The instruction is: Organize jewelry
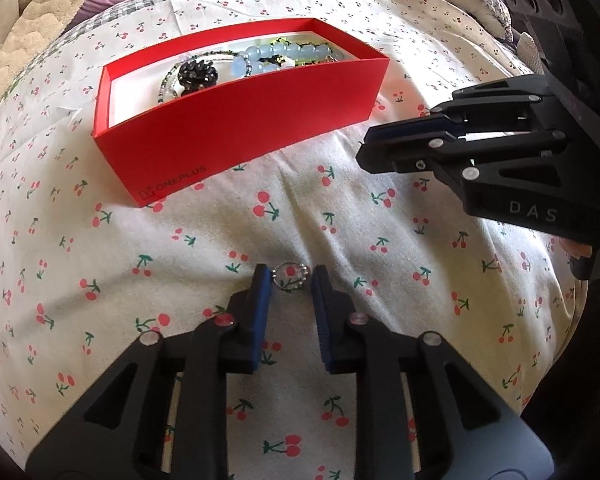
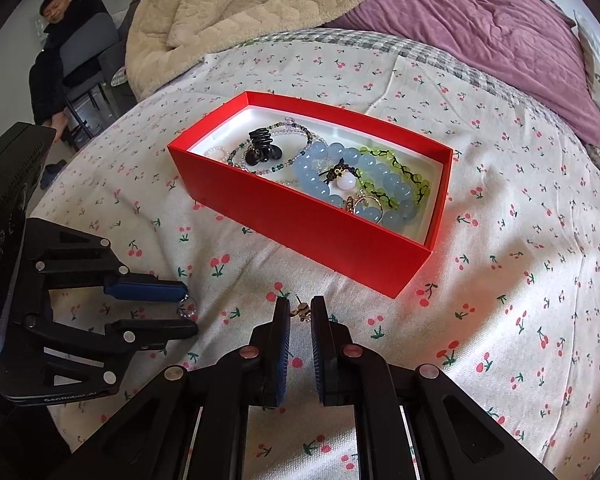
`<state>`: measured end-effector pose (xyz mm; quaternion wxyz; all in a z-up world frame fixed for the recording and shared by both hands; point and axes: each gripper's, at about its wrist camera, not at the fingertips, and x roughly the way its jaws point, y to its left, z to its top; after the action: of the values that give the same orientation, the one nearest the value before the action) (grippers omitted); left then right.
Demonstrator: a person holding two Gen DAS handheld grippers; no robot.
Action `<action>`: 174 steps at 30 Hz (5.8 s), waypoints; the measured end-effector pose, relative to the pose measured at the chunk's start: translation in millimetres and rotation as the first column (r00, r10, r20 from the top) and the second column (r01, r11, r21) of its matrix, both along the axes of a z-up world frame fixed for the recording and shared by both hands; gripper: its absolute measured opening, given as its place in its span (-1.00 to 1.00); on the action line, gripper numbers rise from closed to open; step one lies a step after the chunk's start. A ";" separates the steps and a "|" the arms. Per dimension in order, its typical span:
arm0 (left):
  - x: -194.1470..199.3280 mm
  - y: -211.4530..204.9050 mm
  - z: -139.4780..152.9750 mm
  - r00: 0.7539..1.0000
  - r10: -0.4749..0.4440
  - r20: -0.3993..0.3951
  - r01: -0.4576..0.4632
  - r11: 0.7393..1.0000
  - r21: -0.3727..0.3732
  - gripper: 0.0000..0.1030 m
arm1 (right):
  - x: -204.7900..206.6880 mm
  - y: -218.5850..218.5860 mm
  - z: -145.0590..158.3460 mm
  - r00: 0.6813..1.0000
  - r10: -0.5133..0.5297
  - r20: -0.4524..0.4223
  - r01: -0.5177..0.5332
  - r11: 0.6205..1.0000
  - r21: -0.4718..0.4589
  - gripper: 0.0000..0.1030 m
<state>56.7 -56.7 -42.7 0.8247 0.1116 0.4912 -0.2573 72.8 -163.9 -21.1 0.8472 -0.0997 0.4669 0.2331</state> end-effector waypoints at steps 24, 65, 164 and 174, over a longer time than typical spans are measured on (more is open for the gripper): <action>2.7 33.7 53.2 0.994 0.083 0.072 -0.076 0.992 -0.099 -0.61 | -0.2 -8.3 49.2 0.996 -0.061 0.071 0.056 0.996 0.065 -0.80; 112.1 45.1 75.3 0.962 0.265 0.060 -0.252 0.953 -0.171 0.27 | 100.5 -14.4 49.8 0.971 -0.202 -0.126 0.230 0.932 0.279 -0.71; -34.2 72.2 57.4 0.835 0.546 0.068 -0.549 0.835 0.029 0.99 | -44.8 7.8 40.8 0.923 -0.384 -0.017 0.378 0.915 -0.137 1.00; -34.5 71.6 56.9 0.834 0.547 0.067 -0.550 0.835 0.029 0.99 | -46.1 7.4 42.1 0.923 -0.385 -0.015 0.379 0.915 -0.135 1.00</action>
<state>22.2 14.9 14.2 0.8743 -0.0074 0.4853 0.0046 26.7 -156.4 21.0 0.8583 -0.0567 0.5088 0.0344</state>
